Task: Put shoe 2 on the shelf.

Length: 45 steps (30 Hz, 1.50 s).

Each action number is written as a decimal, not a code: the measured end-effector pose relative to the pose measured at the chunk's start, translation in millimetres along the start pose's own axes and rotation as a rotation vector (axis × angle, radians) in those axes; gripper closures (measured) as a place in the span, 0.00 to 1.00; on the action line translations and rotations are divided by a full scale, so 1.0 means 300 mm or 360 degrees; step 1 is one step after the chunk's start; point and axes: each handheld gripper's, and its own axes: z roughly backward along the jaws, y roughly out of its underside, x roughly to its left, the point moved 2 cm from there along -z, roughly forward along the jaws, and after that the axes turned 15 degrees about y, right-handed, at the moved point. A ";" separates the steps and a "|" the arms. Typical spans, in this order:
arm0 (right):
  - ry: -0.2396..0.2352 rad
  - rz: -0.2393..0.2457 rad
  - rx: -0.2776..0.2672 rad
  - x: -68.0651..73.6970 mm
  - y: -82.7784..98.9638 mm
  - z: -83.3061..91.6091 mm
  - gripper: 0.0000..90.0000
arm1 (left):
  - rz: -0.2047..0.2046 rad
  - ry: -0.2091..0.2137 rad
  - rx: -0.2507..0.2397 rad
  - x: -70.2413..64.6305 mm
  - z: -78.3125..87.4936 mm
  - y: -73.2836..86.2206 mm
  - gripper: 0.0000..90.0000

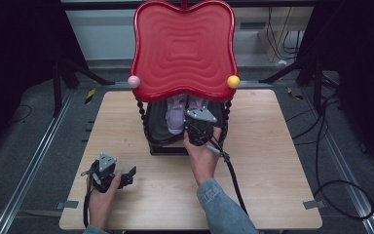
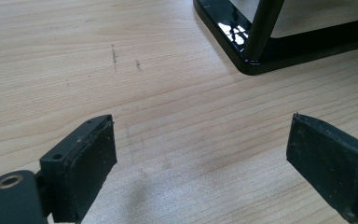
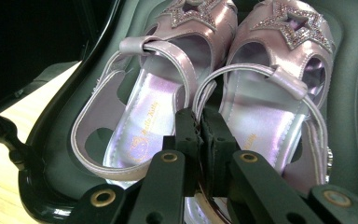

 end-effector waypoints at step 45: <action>-0.0135 0.0181 0.0002 -0.198 0.192 0.259 0.07 | -0.0002 -0.0004 0.0019 0.003 -0.006 0.006 0.06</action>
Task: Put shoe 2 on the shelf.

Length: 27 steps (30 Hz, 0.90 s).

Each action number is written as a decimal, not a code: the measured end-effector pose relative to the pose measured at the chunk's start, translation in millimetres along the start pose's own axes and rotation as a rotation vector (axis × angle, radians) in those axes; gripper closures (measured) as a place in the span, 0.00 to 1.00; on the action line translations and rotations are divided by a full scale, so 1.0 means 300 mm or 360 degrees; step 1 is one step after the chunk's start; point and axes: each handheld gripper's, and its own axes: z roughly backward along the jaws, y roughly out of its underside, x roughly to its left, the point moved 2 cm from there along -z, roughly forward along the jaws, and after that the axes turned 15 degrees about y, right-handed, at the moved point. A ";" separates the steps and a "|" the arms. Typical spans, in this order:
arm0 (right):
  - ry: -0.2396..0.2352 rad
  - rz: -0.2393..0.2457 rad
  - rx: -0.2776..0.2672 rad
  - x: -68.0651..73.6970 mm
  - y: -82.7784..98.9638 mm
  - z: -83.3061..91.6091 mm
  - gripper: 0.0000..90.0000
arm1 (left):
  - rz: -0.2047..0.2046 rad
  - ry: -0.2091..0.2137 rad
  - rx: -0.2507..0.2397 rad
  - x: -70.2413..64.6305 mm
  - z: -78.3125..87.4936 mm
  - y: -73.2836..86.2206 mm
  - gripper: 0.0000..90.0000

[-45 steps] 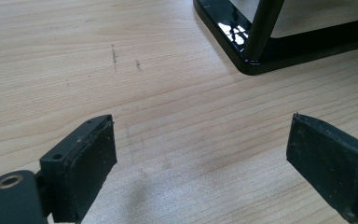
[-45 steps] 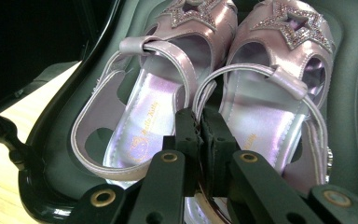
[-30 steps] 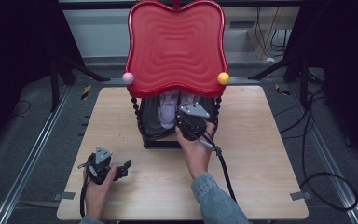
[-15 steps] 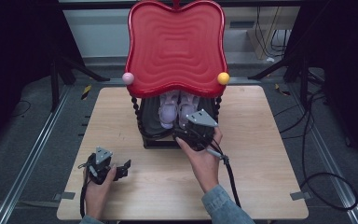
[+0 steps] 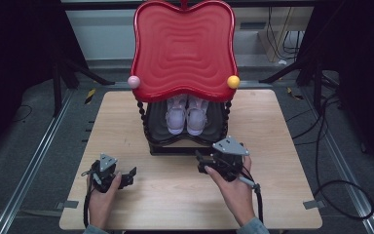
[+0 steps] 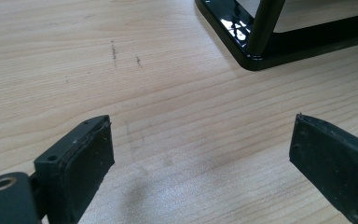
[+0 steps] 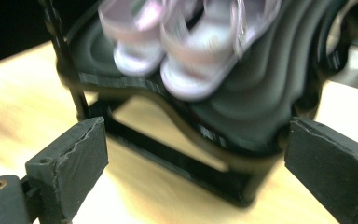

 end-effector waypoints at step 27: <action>0.0068 -0.0011 0.0482 -0.277 0.346 -0.152 0.09 | 0.0021 -0.0009 0.0119 0.015 -0.036 0.020 0.04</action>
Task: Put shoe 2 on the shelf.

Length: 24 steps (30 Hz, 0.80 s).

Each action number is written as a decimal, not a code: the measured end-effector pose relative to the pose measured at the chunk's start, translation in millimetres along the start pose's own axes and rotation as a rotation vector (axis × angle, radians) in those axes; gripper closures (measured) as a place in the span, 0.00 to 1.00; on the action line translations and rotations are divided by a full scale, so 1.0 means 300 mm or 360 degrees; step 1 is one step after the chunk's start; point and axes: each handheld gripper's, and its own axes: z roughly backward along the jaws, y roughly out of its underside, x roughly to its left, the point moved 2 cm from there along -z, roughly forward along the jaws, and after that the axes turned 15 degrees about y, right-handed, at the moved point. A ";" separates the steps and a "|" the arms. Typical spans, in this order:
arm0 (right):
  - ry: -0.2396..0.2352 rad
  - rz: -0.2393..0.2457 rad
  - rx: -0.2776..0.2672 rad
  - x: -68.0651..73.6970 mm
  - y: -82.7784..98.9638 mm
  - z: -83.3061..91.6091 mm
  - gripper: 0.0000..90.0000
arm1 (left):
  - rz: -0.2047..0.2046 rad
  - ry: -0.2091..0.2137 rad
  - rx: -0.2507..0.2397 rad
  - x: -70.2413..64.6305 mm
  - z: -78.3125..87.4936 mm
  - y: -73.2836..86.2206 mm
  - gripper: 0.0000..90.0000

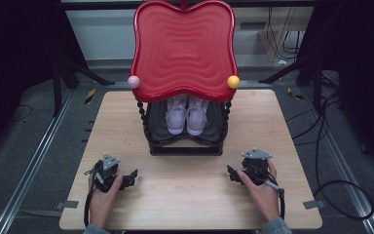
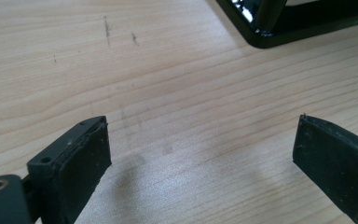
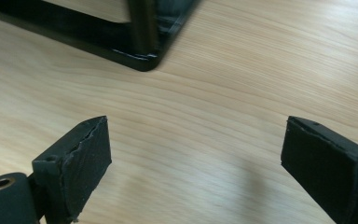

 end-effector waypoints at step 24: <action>0.0119 -0.0141 0.0069 -0.094 0.027 -0.082 0.11 | 0.0057 -0.0050 0.0090 0.028 -0.036 0.011 0.03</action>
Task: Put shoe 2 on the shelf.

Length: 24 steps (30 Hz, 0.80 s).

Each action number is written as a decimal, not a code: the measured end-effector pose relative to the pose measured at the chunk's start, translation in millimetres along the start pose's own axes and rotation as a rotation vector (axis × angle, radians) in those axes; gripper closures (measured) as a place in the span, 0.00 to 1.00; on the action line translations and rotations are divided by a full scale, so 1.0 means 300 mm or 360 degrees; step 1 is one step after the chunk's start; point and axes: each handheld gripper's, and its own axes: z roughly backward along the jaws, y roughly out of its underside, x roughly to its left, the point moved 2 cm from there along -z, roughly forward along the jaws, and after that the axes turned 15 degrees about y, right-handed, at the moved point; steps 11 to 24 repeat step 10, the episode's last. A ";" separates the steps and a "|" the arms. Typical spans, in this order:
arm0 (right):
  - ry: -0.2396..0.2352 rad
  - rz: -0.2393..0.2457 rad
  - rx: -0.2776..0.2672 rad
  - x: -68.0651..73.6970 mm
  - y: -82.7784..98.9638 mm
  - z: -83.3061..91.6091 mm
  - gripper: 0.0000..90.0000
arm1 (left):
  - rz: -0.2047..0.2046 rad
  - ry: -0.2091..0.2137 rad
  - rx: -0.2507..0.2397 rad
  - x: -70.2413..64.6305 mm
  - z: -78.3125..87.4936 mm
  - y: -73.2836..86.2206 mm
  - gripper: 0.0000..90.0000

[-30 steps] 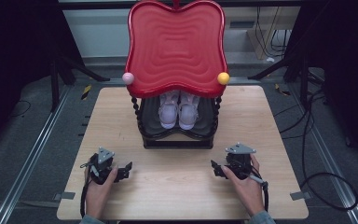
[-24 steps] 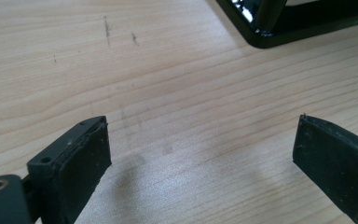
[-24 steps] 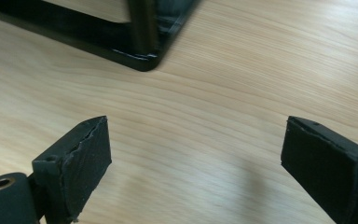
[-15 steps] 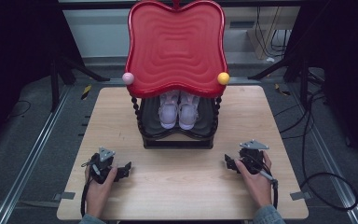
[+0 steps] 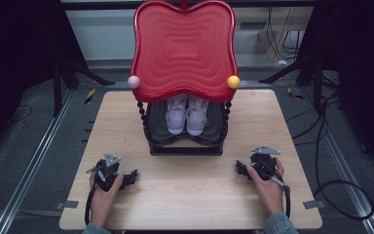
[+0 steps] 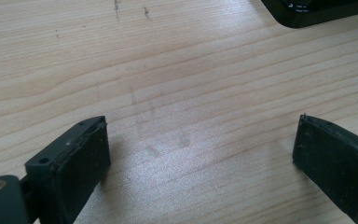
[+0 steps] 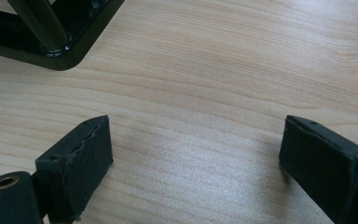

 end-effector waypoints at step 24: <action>0.0074 -0.0018 0.0045 0.007 0.003 -0.004 0.04 | -0.0005 0.0007 0.0009 0.001 -0.001 0.000 0.02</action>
